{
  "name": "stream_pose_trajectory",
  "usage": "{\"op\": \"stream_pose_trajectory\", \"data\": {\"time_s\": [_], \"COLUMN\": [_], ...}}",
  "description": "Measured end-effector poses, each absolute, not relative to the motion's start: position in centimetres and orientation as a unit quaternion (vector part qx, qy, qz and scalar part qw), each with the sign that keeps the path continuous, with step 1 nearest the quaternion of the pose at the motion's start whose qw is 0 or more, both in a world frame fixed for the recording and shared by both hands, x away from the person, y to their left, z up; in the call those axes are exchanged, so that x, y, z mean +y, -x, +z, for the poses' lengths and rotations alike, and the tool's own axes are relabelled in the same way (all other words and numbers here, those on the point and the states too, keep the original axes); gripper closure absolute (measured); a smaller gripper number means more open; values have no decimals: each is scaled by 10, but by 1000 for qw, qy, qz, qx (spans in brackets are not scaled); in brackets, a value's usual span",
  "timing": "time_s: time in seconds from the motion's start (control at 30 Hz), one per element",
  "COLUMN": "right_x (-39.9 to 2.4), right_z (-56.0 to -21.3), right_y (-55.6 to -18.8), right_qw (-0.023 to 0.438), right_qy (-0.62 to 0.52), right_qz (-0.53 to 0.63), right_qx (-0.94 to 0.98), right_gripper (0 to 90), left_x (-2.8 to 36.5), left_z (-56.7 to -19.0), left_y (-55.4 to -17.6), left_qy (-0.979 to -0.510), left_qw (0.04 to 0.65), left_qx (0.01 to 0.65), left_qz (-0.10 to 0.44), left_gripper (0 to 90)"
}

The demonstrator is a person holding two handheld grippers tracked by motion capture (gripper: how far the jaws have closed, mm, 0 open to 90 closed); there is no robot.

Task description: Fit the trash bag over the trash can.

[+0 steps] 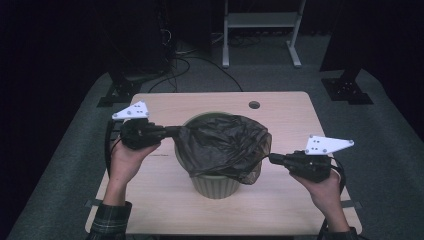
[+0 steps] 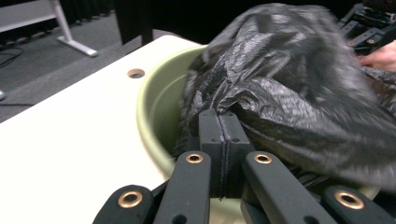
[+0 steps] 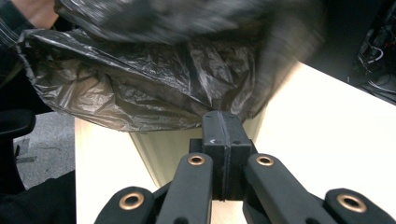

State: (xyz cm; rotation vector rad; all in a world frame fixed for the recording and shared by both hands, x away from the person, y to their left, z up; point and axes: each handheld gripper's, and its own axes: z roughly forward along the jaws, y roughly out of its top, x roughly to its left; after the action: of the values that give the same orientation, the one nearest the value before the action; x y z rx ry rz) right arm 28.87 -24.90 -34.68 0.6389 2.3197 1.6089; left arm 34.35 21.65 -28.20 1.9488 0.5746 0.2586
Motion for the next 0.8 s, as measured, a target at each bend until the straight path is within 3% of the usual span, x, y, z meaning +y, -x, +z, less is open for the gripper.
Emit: {"op": "stream_pose_trajectory", "data": {"time_s": [0.23, 0.43, 0.7, 0.8], "right_x": [-261, -266, -254, -247], "right_z": [-352, -348, -316, -315], "right_y": [-289, -287, -282, -281], "right_qw": [126, 132, 139, 139], "right_qy": [-236, -234, -209, -206], "right_qz": [545, 557, 602, 603], "right_qx": [795, 786, 758, 758], "right_gripper": [900, 897, 568, 531], "left_x": [254, 258, 244, 240], "left_z": [-297, -307, -309, -310], "left_y": [-343, -343, -341, -340], "left_qy": [-799, -801, -811, -812], "left_qw": [518, 512, 508, 507], "left_qx": [283, 289, 273, 270], "left_qz": [114, 110, 102, 100], "left_gripper": [900, 900, 900, 900]}}
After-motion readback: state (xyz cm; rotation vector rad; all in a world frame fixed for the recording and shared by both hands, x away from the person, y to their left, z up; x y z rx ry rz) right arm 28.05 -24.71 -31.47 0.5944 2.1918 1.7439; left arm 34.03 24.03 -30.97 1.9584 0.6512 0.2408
